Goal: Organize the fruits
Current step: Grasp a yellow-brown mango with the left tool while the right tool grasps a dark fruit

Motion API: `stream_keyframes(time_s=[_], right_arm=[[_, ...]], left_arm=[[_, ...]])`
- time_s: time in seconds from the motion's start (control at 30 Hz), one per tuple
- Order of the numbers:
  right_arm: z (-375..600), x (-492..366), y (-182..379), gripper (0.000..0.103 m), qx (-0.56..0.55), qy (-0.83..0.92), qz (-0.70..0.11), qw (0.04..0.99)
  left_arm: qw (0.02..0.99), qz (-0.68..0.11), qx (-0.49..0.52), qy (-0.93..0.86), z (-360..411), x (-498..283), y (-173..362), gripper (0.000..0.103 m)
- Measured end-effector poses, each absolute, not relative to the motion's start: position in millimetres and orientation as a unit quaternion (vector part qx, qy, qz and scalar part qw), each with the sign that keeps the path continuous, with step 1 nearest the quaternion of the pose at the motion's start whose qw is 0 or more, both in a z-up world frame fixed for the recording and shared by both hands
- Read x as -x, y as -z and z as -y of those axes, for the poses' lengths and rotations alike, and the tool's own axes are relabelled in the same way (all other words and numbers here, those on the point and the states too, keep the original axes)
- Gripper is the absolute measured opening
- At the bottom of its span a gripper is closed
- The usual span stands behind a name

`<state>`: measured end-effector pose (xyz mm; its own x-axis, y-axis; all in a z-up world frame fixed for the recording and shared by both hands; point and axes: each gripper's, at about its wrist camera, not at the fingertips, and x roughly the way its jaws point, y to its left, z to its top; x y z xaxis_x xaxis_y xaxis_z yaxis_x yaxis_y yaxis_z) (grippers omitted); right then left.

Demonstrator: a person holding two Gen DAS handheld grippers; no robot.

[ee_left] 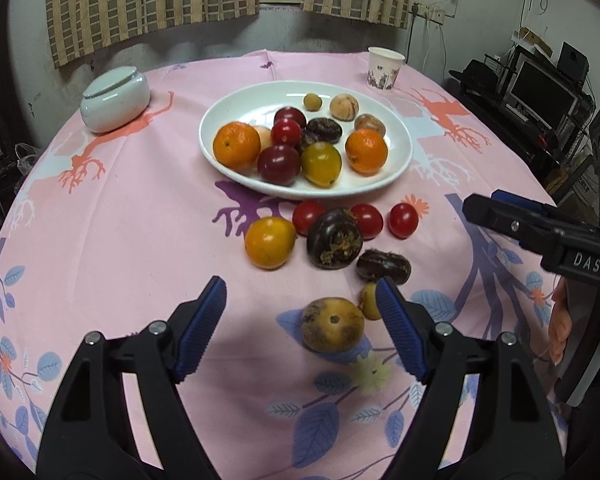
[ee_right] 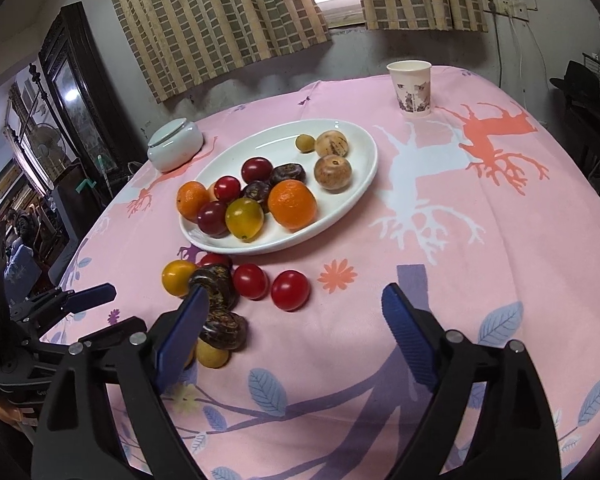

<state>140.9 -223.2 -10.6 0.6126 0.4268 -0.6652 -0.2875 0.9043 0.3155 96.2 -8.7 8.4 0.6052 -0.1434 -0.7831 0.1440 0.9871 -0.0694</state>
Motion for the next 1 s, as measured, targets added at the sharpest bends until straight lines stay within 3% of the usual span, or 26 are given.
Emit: stream_keyframes(time_s=[0.63, 0.73, 0.77, 1.0], right_arm=[[217.0, -126.8, 4.3, 0.090, 0.008, -0.187, -0.351, 0.917], [218.4, -127.5, 4.6, 0.090, 0.004, -0.189, -0.353, 0.916], [217.4, -127.6, 5.4, 0.090, 0.006, -0.190, -0.355, 0.915], [212.1, -129.9, 14.5, 0.090, 0.021, -0.186, -0.364, 0.912]], left_arm=[[0.872, -0.473, -0.056, 0.109, 30.9, -102.9, 40.8, 0.076], [0.879, -0.462, -0.051, 0.109, 32.8, -102.1, 43.2, 0.061], [0.881, -0.456, -0.047, 0.116, 32.8, -101.2, 42.0, 0.043], [0.879, -0.458, -0.031, 0.124, 24.7, -92.4, 36.3, 0.041]])
